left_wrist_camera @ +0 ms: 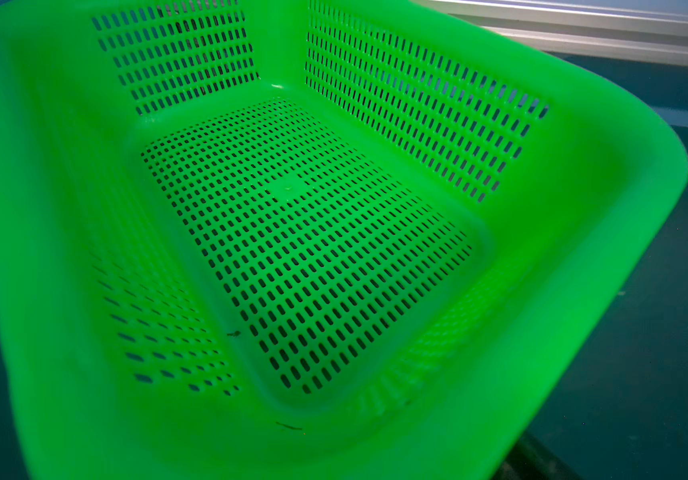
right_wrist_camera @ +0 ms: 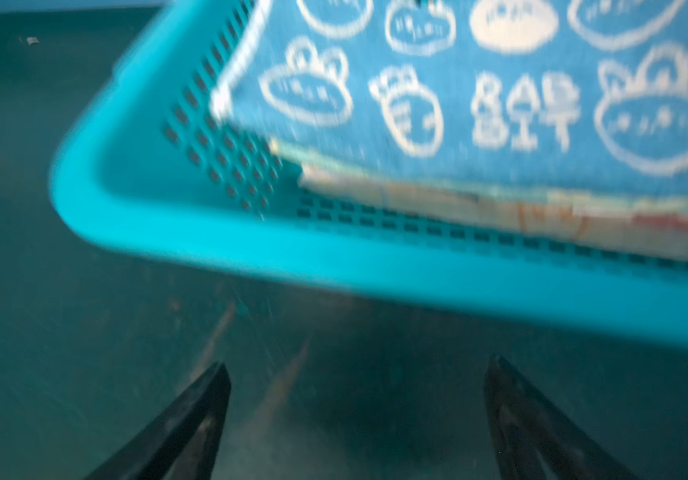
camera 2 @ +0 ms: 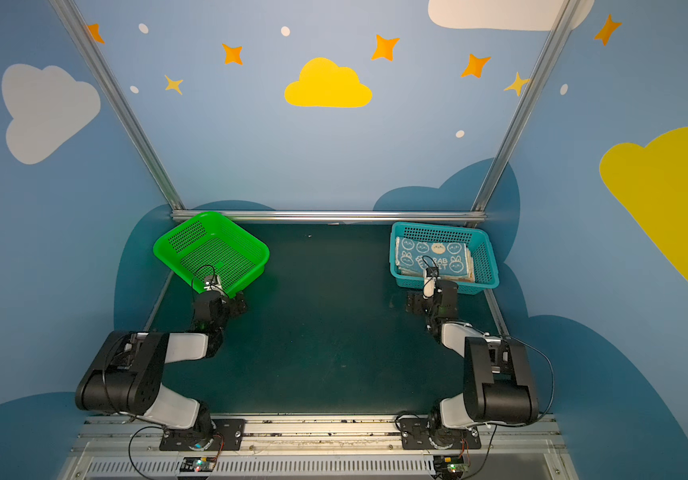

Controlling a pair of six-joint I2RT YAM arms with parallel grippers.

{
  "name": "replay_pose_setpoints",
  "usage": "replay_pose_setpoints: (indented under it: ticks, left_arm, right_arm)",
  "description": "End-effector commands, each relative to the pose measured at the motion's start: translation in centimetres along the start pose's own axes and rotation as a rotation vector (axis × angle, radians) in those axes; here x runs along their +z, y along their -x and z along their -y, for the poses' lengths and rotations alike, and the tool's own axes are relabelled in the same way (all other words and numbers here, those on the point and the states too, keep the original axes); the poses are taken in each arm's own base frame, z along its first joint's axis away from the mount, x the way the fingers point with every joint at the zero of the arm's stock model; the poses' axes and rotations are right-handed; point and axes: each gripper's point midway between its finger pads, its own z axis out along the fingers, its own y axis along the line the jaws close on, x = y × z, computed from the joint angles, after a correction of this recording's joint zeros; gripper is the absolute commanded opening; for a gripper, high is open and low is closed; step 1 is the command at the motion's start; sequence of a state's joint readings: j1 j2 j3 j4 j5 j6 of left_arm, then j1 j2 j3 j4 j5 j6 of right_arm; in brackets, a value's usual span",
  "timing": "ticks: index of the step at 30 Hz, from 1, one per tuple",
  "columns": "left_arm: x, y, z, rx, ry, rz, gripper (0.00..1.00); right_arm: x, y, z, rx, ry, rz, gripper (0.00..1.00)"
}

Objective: Fold and stack the towels

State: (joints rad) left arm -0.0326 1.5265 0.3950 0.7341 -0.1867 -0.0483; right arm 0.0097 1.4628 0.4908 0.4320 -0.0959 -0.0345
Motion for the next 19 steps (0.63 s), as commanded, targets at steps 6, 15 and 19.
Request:
replay_pose_setpoints:
  ticks: [6,15,19]
  left_arm:
    - [0.04,1.55,0.26,-0.010,-0.015,0.044,1.00]
    - [0.13,1.48,0.33,-0.013,-0.026,0.037,1.00]
    - [0.13,1.53,0.29,-0.013,-0.024,0.038,1.00]
  right_arm:
    - [-0.18,2.38,-0.61,0.048,0.031,0.036,0.91]
    - [-0.17,2.34,-0.72,0.040,0.024,0.036,0.91]
    - [-0.17,2.39,-0.62,0.045,0.029,0.037,0.91]
